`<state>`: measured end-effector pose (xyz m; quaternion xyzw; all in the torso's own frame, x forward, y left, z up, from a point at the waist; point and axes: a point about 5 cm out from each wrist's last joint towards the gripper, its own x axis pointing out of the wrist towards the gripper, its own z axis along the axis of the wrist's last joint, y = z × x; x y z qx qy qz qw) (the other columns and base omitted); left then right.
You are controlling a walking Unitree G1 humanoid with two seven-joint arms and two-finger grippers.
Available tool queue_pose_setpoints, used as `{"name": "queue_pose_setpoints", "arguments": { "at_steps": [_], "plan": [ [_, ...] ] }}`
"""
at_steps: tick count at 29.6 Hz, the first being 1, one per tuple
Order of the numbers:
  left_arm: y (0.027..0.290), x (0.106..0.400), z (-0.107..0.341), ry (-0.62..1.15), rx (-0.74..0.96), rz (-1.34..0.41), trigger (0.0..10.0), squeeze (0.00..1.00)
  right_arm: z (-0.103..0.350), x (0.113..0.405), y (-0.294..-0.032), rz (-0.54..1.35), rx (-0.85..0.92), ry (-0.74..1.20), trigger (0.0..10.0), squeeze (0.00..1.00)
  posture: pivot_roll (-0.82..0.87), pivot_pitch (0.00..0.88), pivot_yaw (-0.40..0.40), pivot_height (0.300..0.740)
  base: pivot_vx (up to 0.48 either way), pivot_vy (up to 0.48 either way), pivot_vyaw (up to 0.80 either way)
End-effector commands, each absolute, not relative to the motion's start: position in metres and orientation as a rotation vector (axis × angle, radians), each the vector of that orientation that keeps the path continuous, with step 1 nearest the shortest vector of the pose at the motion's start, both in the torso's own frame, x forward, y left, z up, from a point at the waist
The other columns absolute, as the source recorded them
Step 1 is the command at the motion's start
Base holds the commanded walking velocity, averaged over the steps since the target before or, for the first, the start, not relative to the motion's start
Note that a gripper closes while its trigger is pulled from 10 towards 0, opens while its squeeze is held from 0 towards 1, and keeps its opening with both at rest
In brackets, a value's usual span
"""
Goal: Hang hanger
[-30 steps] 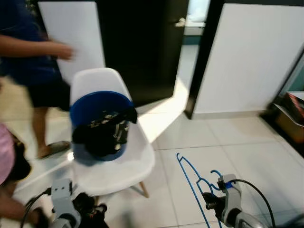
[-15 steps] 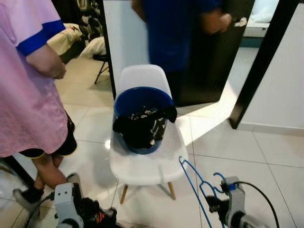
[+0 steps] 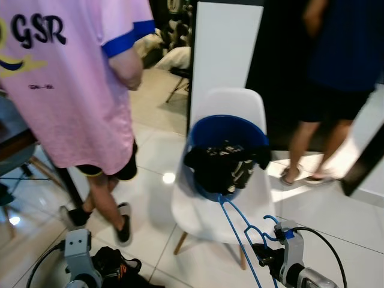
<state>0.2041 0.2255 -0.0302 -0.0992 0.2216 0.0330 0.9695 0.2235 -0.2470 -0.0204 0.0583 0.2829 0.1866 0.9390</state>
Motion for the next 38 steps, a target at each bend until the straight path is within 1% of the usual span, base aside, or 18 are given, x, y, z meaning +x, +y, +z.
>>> {"name": "queue_pose_setpoints", "arguments": {
  "at_steps": [1,3,6,7,9,10,16,18,21,24,26,27,29,31,32,33,36,38],
  "plan": [
    [0.224,0.211,-0.021,0.398,-0.135,0.021,10.0,0.0,-0.01,0.231,-0.248,0.422,0.115,0.53,10.0,0.0,0.02,0.0,-0.041,0.74,0.0,0.0,0.8],
    [0.224,0.211,-0.02,0.394,-0.124,0.014,10.0,0.0,-0.008,0.232,-0.248,0.437,0.112,0.522,10.0,0.0,0.02,0.0,-0.041,0.74,0.0,0.0,0.8],
    [0.218,0.22,-0.003,0.319,-0.07,-0.067,10.0,0.0,0.008,0.234,-0.241,0.658,0.036,0.514,10.0,0.0,0.02,0.0,-0.043,0.74,0.0,0.0,0.8],
    [0.218,0.22,-0.003,0.319,-0.07,-0.067,10.0,0.0,0.008,0.234,-0.241,0.658,0.036,0.514,10.0,0.0,0.02,0.0,-0.043,0.74,0.0,0.0,0.8],
    [0.216,0.222,0.003,0.297,-0.051,-0.097,10.0,0.0,0.014,0.234,-0.241,0.729,0.004,0.52,10.0,0.0,0.02,0.0,-0.042,0.74,0.0,0.0,0.8],
    [0.211,0.228,0.017,0.249,-0.02,-0.173,10.0,0.0,0.03,0.234,-0.245,0.852,-0.073,0.527,10.0,0.0,0.02,0.0,-0.041,0.74,0.0,0.0,0.8],
    [0.207,0.231,0.027,0.219,-0.001,-0.225,10.0,0.0,0.04,0.235,-0.247,0.915,-0.109,0.526,10.0,0.0,0.02,0.0,-0.041,0.74,0.0,0.0,0.8],
    [0.2,0.24,0.051,0.138,0.027,-0.281,10.0,0.0,0.067,0.243,-0.244,0.996,-0.159,0.474,10.0,0.0,0.02,0.0,-0.043,0.74,0.0,0.0,0.8],
    [0.198,0.243,0.059,0.11,0.039,-0.289,10.0,0.0,0.076,0.245,-0.242,1.022,-0.176,0.455,10.0,0.0,0.02,0.0,-0.043,0.74,0.0,0.0,0.8],
    [0.208,0.258,0.093,-0.01,0.025,-0.165,10.0,0.0,0.106,0.256,-0.225,1.07,-0.167,0.337,10.0,0.0,0.02,0.0,-0.045,0.74,0.0,0.0,0.27],
    [0.214,0.262,0.111,-0.067,0.023,-0.112,10.0,0.0,0.118,0.257,-0.216,1.107,-0.17,0.298,10.0,0.0,0.02,0.0,-0.045,0.74,0.0,0.0,0.0],
    [0.214,0.262,0.111,-0.067,0.023,-0.112,10.0,0.0,0.118,0.257,-0.216,1.107,-0.17,0.298,10.0,0.0,0.02,0.0,-0.045,0.74,0.0,0.0,0.0],
    [0.215,0.265,0.127,-0.115,0.038,-0.089,10.0,0.0,0.124,0.259,-0.209,1.125,-0.184,0.274,10.0,0.0,0.03,0.0,-0.047,0.74,0.0,0.0,0.28],
    [0.215,0.265,0.127,-0.115,0.038,-0.089,10.0,0.0,0.124,0.259,-0.209,1.125,-0.184,0.274,10.0,0.0,0.03,0.0,-0.047,0.74,0.0,0.0,0.56],
    [0.215,0.267,0.14,-0.155,0.047,-0.08,10.0,0.0,0.129,0.259,-0.205,1.138,-0.194,0.259,10.0,0.0,0.03,0.0,-0.047,0.74,0.0,0.0,0.8],
    [0.215,0.267,0.14,-0.155,0.047,-0.08,10.0,0.0,0.129,0.259,-0.205,1.138,-0.194,0.259,10.0,0.0,0.03,0.0,-0.047,0.74,0.0,0.0,0.8],
    [0.219,0.273,0.179,-0.267,0.078,0.002,10.0,0.0,0.137,0.259,-0.195,1.177,-0.205,0.238,10.0,0.0,0.04,0.0,-0.054,0.74,0.0,0.0,0.8],
    [0.221,0.274,0.185,-0.284,0.082,0.022,10.0,0.0,0.138,0.259,-0.194,1.182,-0.205,0.236,10.0,0.0,0.04,0.0,-0.054,0.74,0.0,0.0,0.8]
  ]
}}
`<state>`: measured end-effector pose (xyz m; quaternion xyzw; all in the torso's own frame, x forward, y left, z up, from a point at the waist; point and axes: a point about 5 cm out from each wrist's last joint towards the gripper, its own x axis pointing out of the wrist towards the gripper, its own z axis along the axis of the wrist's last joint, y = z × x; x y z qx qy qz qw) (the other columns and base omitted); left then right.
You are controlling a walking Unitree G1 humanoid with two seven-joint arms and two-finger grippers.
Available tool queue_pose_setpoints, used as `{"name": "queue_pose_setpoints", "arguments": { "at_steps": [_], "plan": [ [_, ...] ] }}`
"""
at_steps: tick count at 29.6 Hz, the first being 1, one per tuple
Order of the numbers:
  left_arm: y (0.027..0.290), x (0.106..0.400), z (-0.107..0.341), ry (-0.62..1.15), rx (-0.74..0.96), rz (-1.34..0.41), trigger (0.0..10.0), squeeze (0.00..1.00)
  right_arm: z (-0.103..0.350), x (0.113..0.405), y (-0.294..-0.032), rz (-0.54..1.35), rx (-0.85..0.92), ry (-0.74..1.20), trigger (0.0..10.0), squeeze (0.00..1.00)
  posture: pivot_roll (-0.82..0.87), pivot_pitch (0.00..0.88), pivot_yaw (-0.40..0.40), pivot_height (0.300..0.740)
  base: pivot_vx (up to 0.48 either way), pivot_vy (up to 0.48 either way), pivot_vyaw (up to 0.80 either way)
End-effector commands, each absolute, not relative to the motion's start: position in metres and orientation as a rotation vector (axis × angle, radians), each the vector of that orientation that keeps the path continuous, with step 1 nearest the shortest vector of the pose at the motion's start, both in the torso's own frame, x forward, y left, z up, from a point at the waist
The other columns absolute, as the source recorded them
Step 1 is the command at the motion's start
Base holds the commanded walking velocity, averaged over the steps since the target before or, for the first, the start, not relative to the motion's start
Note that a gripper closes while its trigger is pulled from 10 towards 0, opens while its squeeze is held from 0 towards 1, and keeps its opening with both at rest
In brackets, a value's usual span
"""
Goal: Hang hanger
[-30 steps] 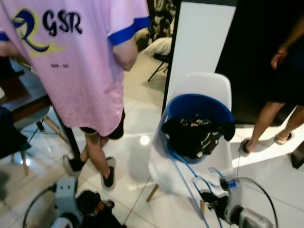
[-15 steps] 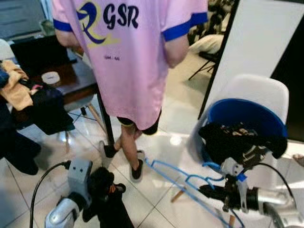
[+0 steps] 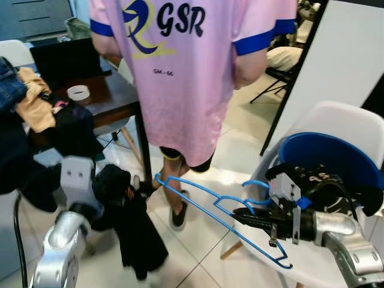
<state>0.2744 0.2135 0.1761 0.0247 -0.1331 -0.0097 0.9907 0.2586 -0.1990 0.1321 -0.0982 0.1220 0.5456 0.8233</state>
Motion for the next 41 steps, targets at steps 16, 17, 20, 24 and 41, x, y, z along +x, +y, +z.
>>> {"name": "queue_pose_setpoints", "arguments": {
  "at_steps": [16,17,20,24,41],
  "plan": [
    [0.217,0.275,0.183,-0.209,0.11,0.101,10.0,0.0,0.144,0.269,-0.179,1.095,-0.21,0.191,10.0,0.0,0.04,0.0,-0.057,0.74,0.0,0.0,0.8],
    [0.217,0.275,0.184,-0.212,0.11,0.103,10.0,0.0,0.143,0.274,-0.18,1.054,-0.23,0.194,10.0,0.0,0.03,0.0,-0.057,0.74,0.0,0.0,0.48],
    [0.219,0.276,0.19,-0.226,0.116,0.116,10.0,0.0,0.141,0.283,-0.183,0.965,-0.254,0.204,10.0,0.0,0.03,0.0,-0.057,0.74,0.0,0.0,0.32],
    [0.224,0.278,0.202,-0.265,0.127,0.137,10.0,0.0,0.142,0.289,-0.184,0.906,-0.248,0.206,10.0,0.0,0.03,0.0,-0.058,0.74,0.0,0.0,0.0],
    [0.226,0.279,0.235,-0.368,0.182,0.152,10.0,0.0,0.152,0.291,-0.175,0.932,-0.203,0.126,10.0,0.0,0.04,0.0,-0.065,0.74,0.162,0.0,0.09]
  ]
}}
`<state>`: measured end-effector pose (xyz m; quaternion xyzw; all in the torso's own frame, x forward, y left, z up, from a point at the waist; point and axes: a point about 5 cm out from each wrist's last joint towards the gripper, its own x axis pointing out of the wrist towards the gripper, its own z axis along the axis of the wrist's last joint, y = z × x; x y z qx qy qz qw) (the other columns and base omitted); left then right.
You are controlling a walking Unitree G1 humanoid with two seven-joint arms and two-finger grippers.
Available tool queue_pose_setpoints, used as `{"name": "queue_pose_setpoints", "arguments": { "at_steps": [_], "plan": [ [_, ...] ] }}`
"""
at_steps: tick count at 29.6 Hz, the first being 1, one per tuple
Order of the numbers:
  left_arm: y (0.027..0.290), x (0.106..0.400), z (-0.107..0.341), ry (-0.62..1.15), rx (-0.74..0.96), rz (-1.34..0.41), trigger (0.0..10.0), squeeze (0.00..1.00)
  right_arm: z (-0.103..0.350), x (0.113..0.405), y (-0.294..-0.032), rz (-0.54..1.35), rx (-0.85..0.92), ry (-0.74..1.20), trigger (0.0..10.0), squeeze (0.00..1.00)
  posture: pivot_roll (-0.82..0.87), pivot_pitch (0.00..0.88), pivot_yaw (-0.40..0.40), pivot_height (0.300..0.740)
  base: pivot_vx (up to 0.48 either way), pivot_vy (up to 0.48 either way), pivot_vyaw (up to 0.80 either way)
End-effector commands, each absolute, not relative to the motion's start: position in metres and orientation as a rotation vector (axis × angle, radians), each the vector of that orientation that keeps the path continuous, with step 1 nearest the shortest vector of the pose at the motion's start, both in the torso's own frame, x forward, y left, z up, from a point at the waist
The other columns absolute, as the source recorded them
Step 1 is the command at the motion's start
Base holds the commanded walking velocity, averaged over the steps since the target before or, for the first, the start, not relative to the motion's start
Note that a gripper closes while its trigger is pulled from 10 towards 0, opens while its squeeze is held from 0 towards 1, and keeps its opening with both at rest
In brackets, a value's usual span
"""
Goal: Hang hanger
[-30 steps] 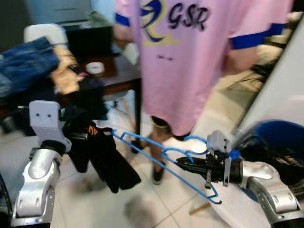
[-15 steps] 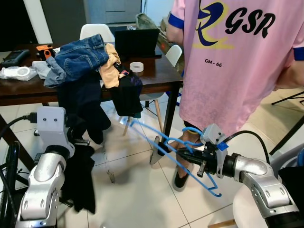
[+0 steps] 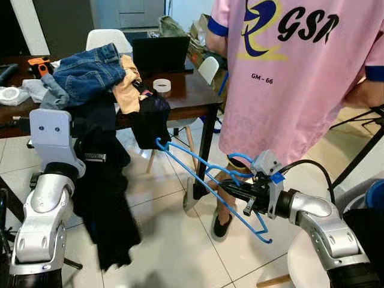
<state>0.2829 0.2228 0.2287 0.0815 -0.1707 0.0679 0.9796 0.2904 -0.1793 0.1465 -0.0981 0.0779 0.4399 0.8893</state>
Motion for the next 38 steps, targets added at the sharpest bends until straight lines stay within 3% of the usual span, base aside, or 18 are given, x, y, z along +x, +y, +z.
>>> {"name": "queue_pose_setpoints", "arguments": {
  "at_steps": [1,7,18,23,38],
  "plan": [
    [0.226,0.279,0.235,-0.368,0.183,0.151,10.0,0.0,0.153,0.291,-0.175,0.94,-0.2,0.126,10.0,0.0,0.04,0.0,-0.064,0.74,0.0,0.0,0.8],
    [0.225,0.279,0.236,-0.369,0.187,0.15,10.0,0.0,0.153,0.29,-0.174,0.948,-0.197,0.127,10.0,0.0,0.04,0.0,-0.061,0.74,0.085,0.0,0.75],
    [0.225,0.279,0.255,-0.425,0.208,0.158,10.0,0.0,0.153,0.29,-0.173,0.943,-0.186,0.122,10.0,0.0,0.04,0.0,-0.06,0.74,0.048,0.0,0.0],
    [0.226,0.279,0.27,-0.47,0.217,0.159,10.0,0.0,0.154,0.29,-0.171,0.948,-0.182,0.114,10.0,0.0,0.04,0.0,-0.059,0.74,0.108,0.0,0.8],
    [0.221,0.284,0.263,-0.452,0.2,0.134,10.0,0.0,0.156,0.288,-0.171,0.954,-0.173,0.103,10.0,0.0,0.03,0.0,-0.054,0.74,0.02,0.0,0.16]
  ]
}}
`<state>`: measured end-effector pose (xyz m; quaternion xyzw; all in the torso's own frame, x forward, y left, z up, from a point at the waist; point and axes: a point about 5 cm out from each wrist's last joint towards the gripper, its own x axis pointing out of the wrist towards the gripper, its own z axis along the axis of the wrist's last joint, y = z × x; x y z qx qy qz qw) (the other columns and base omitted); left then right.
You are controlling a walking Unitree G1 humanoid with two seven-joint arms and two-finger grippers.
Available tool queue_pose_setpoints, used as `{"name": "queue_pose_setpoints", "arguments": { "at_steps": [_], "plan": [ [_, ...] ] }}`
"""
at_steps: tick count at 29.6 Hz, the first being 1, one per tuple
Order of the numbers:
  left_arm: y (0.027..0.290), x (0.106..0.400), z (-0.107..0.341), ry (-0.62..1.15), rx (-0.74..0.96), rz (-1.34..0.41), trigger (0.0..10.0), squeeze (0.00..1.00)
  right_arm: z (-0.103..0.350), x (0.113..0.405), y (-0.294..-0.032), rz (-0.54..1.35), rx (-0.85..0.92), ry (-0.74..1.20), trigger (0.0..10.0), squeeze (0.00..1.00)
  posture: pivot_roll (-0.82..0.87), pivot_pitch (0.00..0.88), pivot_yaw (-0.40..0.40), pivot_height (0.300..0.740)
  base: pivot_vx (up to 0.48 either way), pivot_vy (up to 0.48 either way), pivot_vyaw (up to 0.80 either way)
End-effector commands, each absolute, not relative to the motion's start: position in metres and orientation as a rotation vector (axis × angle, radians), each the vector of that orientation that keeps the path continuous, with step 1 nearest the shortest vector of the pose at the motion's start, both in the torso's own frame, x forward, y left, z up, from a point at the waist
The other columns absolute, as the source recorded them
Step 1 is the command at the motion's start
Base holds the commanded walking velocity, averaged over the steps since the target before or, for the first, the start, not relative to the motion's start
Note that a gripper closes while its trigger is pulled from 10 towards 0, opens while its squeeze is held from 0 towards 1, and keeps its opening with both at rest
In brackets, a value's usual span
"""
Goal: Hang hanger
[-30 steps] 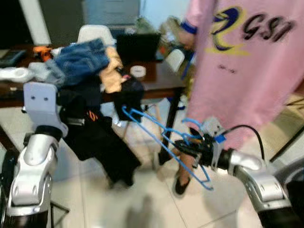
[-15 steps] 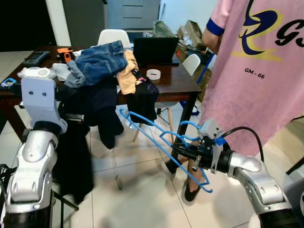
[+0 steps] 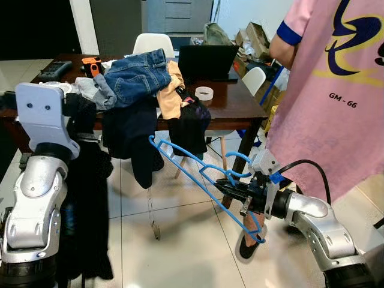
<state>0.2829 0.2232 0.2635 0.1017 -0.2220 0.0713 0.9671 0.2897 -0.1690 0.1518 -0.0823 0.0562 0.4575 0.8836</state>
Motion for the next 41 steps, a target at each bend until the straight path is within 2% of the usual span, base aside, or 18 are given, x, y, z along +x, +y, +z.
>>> {"name": "queue_pose_setpoints", "arguments": {
  "at_steps": [1,6,30,41],
  "plan": [
    [0.221,0.284,0.263,-0.452,0.199,0.133,10.0,0.0,0.156,0.288,-0.171,0.955,-0.172,0.101,10.0,0.0,0.03,0.0,-0.055,0.74,0.0,0.0,0.8],
    [0.217,0.284,0.263,-0.454,0.192,0.122,10.0,0.0,0.157,0.289,-0.171,0.954,-0.177,0.093,10.0,0.0,0.03,0.0,-0.056,0.74,0.0,0.0,0.8],
    [0.205,0.284,0.267,-0.465,0.186,0.089,10.0,0.0,0.161,0.288,-0.166,0.961,-0.156,0.075,10.0,0.0,0.02,0.0,-0.051,0.74,0.286,0.0,0.0],
    [0.202,0.285,0.266,-0.462,0.183,0.08,10.0,0.0,0.161,0.286,-0.163,0.987,-0.154,0.079,10.0,0.0,0.03,0.0,-0.056,0.74,0.3,0.0,0.51]
  ]
}}
